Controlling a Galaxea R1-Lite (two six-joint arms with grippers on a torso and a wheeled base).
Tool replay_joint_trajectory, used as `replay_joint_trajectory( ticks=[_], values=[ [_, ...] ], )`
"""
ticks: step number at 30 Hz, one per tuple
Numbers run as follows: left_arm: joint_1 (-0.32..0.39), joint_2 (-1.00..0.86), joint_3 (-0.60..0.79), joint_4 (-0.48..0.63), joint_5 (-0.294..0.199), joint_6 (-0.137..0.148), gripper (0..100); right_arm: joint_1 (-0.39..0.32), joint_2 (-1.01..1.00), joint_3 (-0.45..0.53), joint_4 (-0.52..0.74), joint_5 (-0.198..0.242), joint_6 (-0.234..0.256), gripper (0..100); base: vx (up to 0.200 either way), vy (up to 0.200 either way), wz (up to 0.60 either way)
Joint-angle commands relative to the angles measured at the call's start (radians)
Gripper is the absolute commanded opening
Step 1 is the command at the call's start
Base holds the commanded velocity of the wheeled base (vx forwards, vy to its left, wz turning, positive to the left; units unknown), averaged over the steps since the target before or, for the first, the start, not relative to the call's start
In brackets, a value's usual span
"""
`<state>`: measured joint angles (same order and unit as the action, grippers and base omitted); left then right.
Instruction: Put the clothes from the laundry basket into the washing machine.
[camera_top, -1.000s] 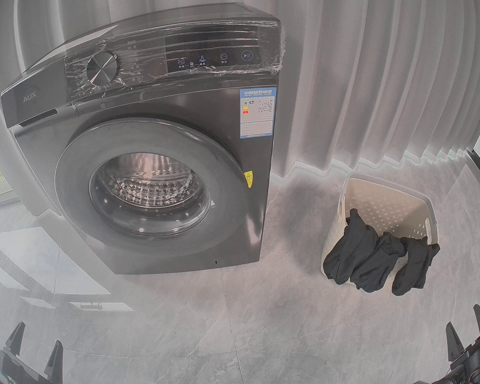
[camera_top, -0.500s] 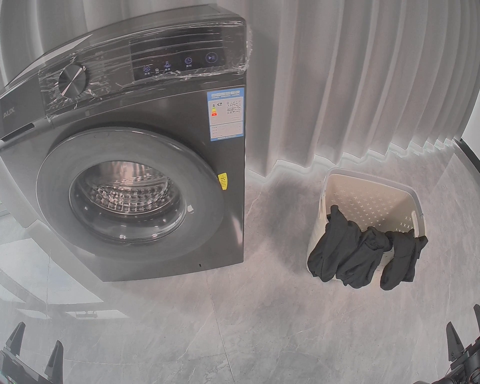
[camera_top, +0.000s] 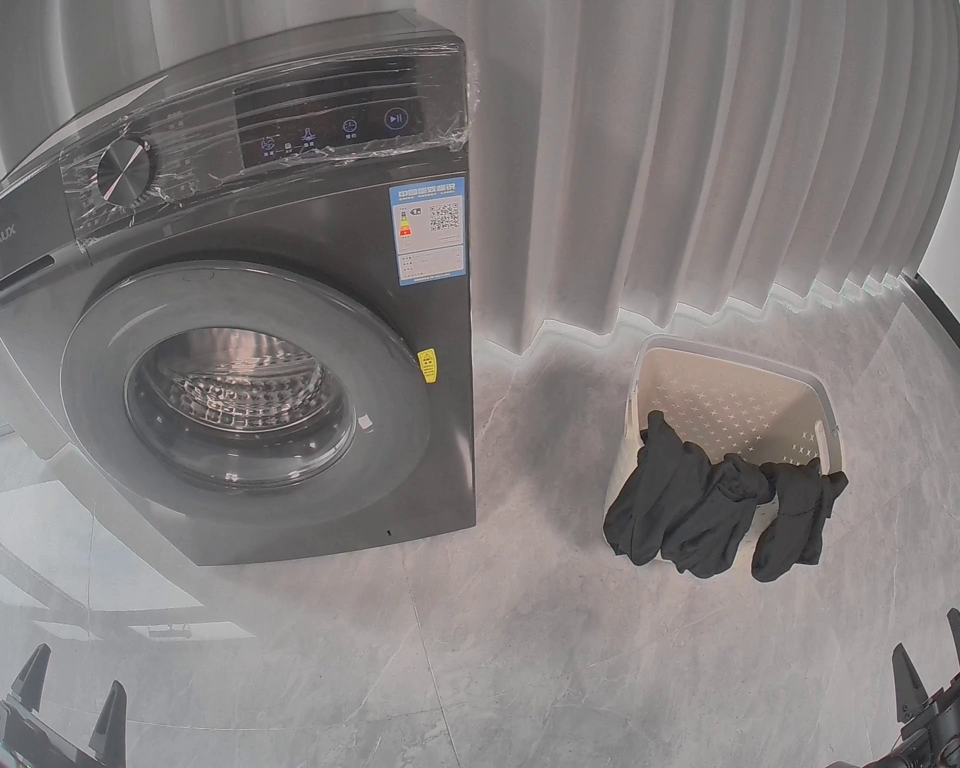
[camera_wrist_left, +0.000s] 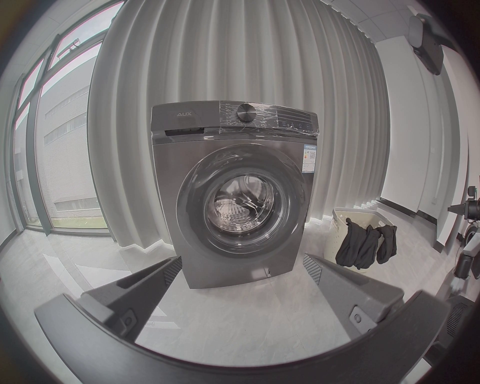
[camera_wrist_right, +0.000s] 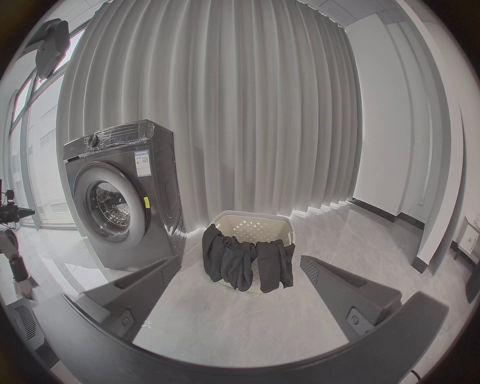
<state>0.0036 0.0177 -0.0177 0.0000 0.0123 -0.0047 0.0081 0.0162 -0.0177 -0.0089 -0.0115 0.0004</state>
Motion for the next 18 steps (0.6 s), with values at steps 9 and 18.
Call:
replay_joint_trajectory(
  ticks=[9,18],
  values=[
    [0.001,-0.013,0.018,0.002,0.001,0.000,100,0.000,-0.004,0.018,0.000,0.001,0.000,100,0.000,-0.044,0.00],
    [0.001,-0.015,0.018,0.000,0.000,-0.001,100,0.000,-0.004,0.018,0.000,-0.001,0.001,100,0.000,-0.089,0.00]
  ],
)
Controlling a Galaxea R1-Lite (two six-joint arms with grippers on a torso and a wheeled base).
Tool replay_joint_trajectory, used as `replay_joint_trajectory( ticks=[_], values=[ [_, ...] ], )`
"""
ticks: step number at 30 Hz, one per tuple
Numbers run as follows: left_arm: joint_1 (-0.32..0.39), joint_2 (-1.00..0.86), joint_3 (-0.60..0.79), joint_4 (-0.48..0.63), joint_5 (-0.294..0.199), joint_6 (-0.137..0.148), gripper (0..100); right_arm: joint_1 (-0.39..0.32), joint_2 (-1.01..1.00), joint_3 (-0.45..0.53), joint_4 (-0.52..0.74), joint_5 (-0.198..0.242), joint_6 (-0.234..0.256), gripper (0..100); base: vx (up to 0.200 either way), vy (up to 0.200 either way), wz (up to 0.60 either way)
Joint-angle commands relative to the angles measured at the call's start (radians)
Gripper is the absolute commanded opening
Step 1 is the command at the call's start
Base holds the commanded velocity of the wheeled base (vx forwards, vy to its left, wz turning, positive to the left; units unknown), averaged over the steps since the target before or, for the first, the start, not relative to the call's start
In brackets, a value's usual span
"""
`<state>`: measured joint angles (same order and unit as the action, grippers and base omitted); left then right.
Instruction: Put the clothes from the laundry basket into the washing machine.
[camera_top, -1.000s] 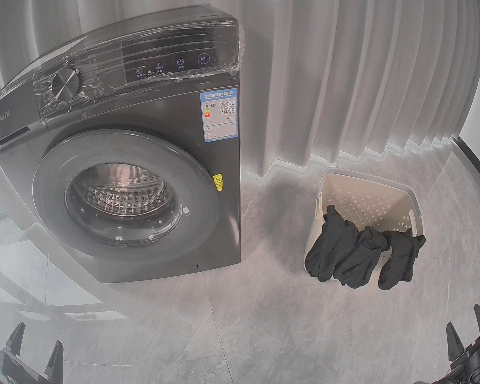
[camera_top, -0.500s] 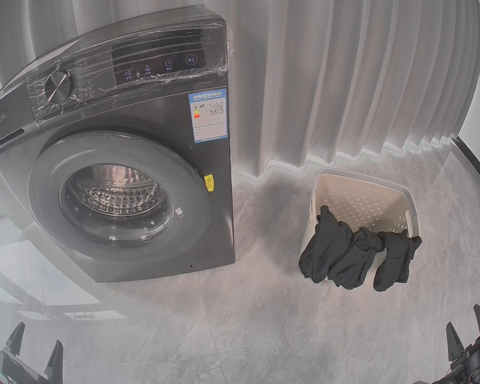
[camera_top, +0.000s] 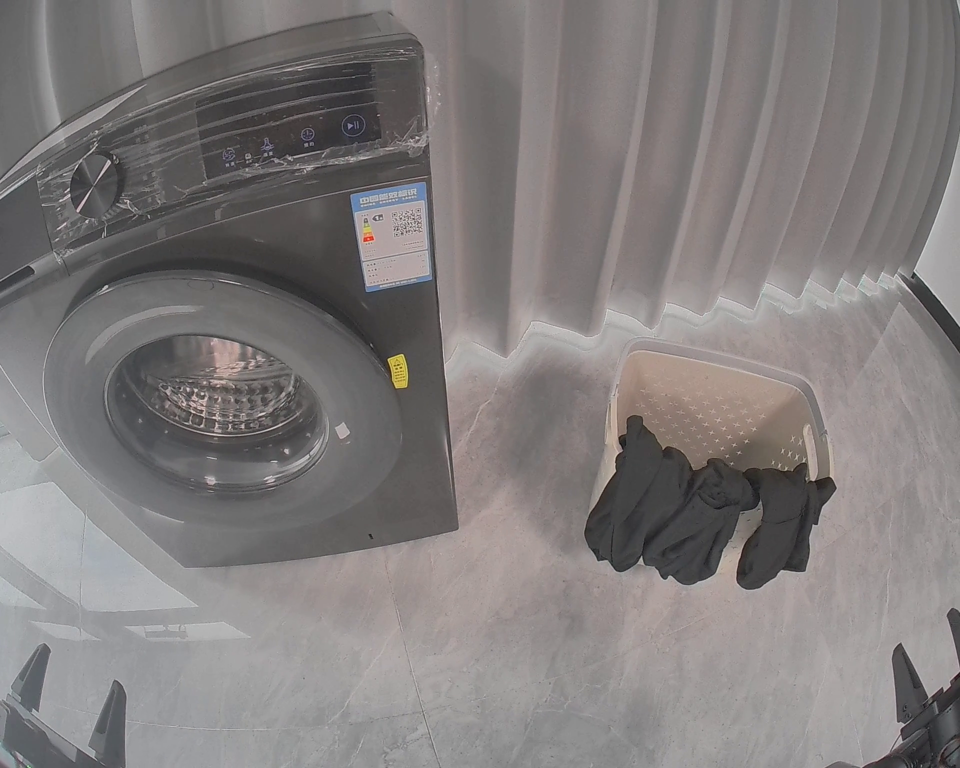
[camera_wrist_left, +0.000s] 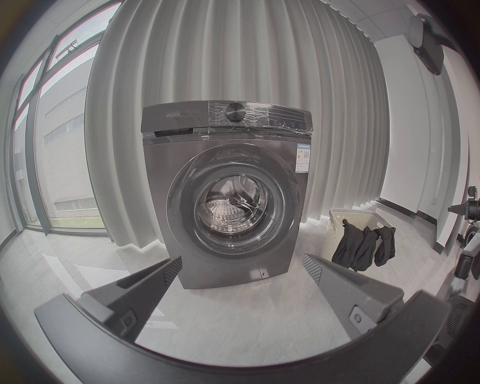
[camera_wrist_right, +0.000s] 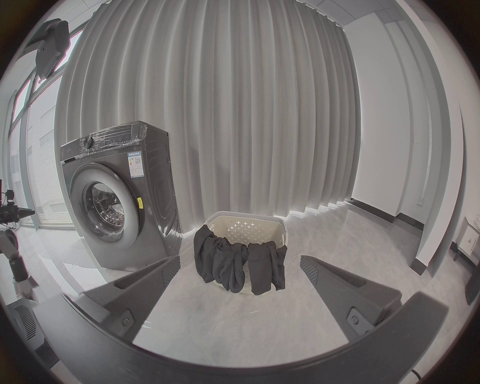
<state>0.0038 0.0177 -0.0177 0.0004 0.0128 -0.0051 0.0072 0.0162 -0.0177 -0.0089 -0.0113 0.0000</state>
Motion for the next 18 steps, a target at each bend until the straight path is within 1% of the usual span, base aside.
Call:
replay_joint_trajectory(
  ticks=[1,5,14,18],
  values=[
    [0.001,-0.015,0.018,0.000,0.000,-0.001,100,0.000,-0.004,0.018,0.000,-0.001,0.000,100,0.000,0.000,0.00],
    [0.001,-0.013,0.018,0.001,0.001,0.001,100,0.000,-0.004,0.018,0.000,0.001,0.000,100,0.000,0.000,0.00],
    [0.001,-0.013,0.018,0.000,0.000,0.001,100,0.000,-0.004,0.018,0.000,0.001,0.000,100,0.000,0.000,-0.60],
    [0.001,-0.015,0.018,0.000,0.001,0.001,100,0.000,-0.004,0.018,0.000,0.001,0.000,100,0.000,0.000,0.00]
  ],
)
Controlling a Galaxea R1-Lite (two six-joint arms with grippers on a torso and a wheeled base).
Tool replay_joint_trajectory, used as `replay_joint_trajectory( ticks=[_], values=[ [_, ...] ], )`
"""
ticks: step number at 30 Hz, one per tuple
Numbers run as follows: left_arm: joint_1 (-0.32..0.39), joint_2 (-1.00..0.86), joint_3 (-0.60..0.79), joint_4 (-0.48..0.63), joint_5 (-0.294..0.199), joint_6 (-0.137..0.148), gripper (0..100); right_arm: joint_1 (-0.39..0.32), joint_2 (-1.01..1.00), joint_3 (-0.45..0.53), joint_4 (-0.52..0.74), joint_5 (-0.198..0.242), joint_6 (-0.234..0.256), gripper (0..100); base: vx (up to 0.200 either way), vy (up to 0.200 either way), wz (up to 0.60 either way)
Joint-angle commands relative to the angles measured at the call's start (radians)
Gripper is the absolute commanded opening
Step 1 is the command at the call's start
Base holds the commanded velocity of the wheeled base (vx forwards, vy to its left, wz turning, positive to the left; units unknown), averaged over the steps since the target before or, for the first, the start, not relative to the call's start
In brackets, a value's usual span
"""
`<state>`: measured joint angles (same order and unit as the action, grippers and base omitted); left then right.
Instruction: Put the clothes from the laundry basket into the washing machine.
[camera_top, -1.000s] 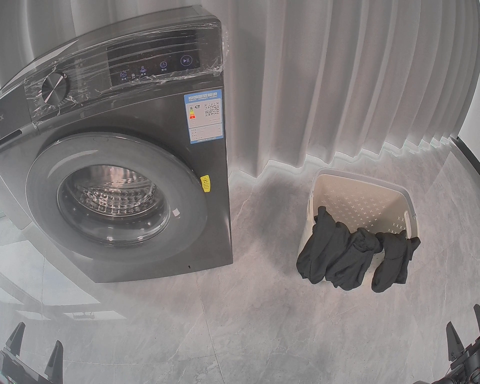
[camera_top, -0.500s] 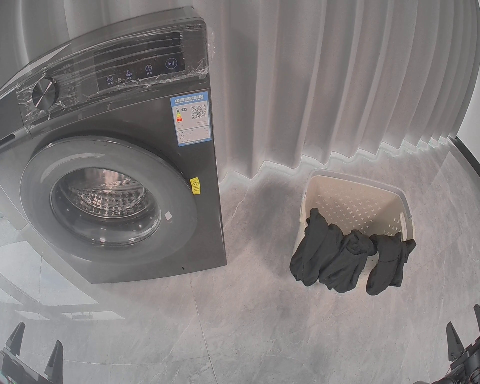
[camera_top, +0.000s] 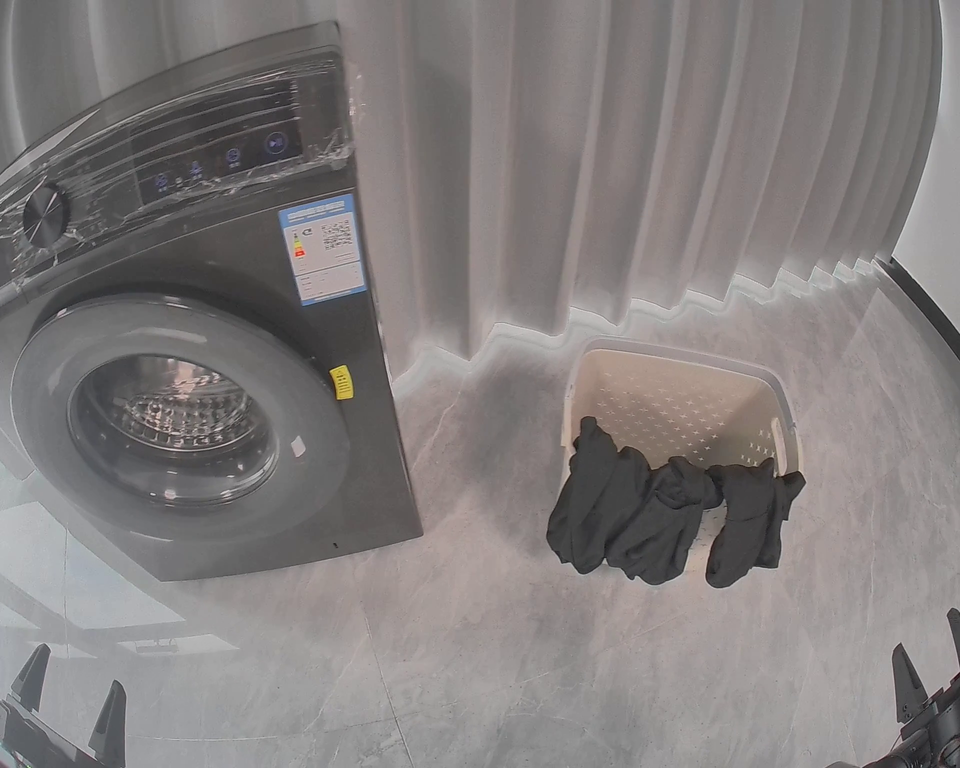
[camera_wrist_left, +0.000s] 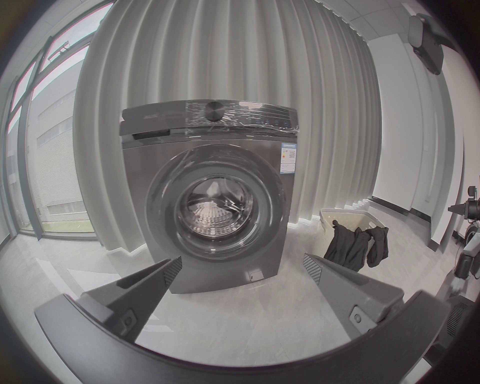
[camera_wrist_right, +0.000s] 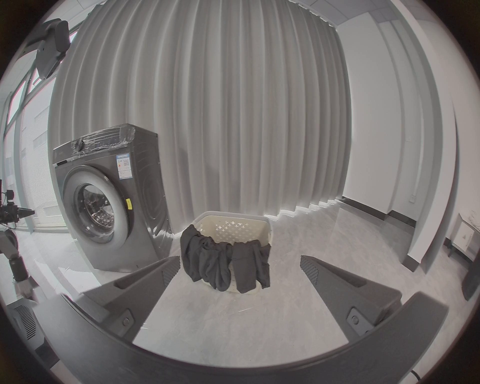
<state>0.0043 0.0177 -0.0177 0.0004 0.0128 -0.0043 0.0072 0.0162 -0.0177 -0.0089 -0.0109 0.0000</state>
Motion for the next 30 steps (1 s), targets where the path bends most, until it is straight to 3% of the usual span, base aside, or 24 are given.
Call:
replay_joint_trajectory(
  ticks=[1,7,19,30],
  values=[
    [0.000,-0.013,0.018,0.000,0.000,0.000,100,0.000,-0.004,0.018,0.000,0.000,0.000,100,0.000,0.000,0.00],
    [0.000,-0.013,0.018,0.001,0.001,0.000,100,0.000,-0.004,0.018,0.000,0.000,0.000,100,0.000,0.000,0.00],
    [0.000,-0.013,0.018,0.000,0.001,0.000,100,0.000,-0.004,0.018,0.000,0.000,0.000,100,0.000,-0.200,0.00],
    [0.000,-0.013,0.018,0.000,0.001,0.000,100,0.000,-0.004,0.018,0.000,0.000,0.000,100,0.000,0.000,0.00]
  ],
)
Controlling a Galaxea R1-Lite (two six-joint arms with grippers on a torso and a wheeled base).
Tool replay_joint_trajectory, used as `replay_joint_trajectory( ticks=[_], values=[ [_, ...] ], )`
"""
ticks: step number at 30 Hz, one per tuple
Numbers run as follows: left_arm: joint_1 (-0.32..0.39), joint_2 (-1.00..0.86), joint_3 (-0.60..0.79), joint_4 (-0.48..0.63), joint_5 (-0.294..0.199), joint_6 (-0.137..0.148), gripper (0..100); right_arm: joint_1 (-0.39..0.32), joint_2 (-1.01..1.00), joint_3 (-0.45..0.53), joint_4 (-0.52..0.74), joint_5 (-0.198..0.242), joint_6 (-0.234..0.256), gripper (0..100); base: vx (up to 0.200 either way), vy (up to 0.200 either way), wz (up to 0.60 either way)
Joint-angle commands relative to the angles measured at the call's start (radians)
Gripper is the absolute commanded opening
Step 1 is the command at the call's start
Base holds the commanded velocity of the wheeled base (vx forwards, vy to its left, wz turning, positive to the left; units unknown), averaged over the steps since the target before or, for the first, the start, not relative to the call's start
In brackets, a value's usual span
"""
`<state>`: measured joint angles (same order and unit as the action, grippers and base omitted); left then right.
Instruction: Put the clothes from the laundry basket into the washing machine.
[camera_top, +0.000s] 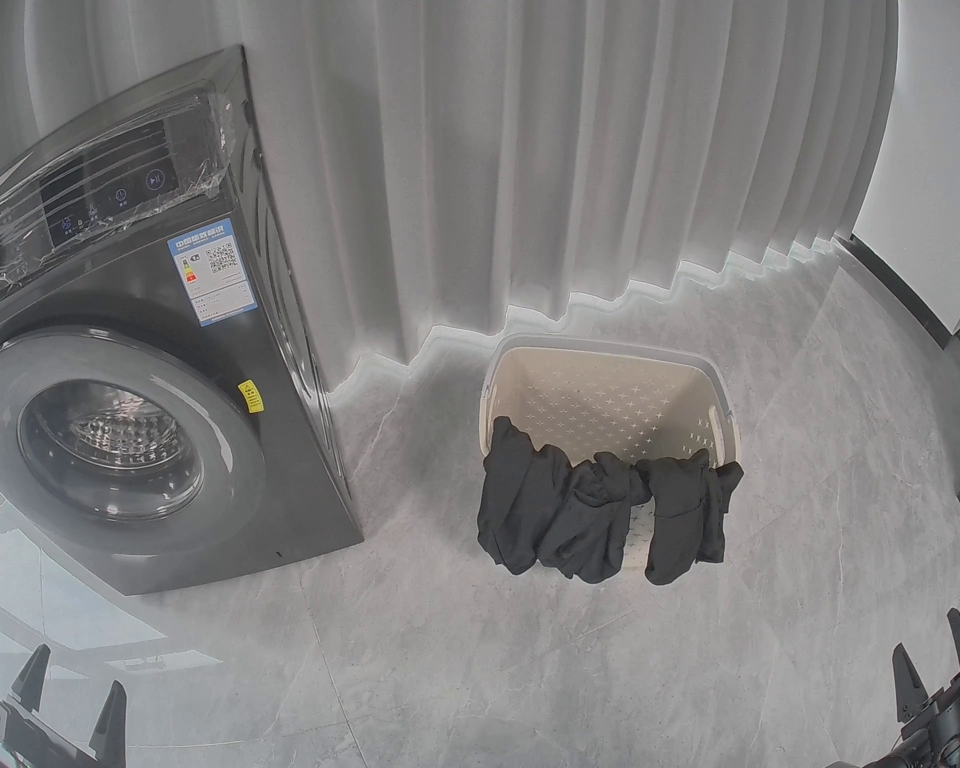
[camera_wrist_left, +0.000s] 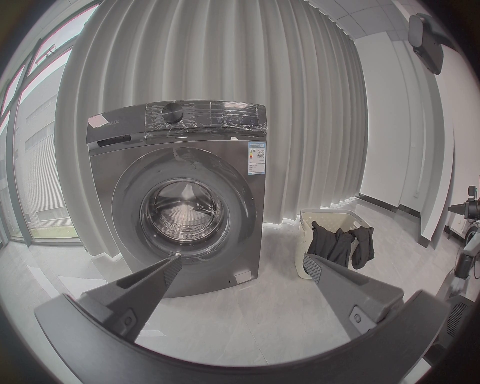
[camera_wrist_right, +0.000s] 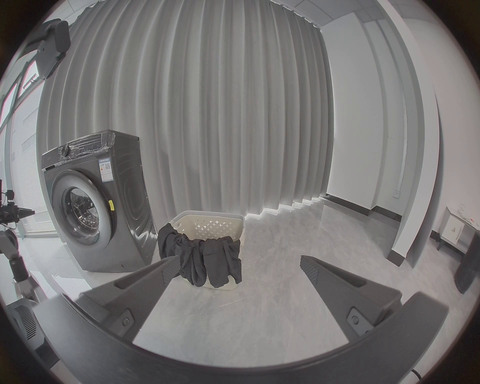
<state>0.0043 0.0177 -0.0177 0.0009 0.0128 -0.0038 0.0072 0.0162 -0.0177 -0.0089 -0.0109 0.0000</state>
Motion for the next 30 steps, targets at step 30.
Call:
replay_joint_trajectory(
  ticks=[30],
  values=[
    [0.000,-0.013,0.018,0.001,0.000,-0.001,100,0.000,-0.004,0.018,0.000,0.000,0.000,100,0.053,-0.060,0.00]
  ],
)
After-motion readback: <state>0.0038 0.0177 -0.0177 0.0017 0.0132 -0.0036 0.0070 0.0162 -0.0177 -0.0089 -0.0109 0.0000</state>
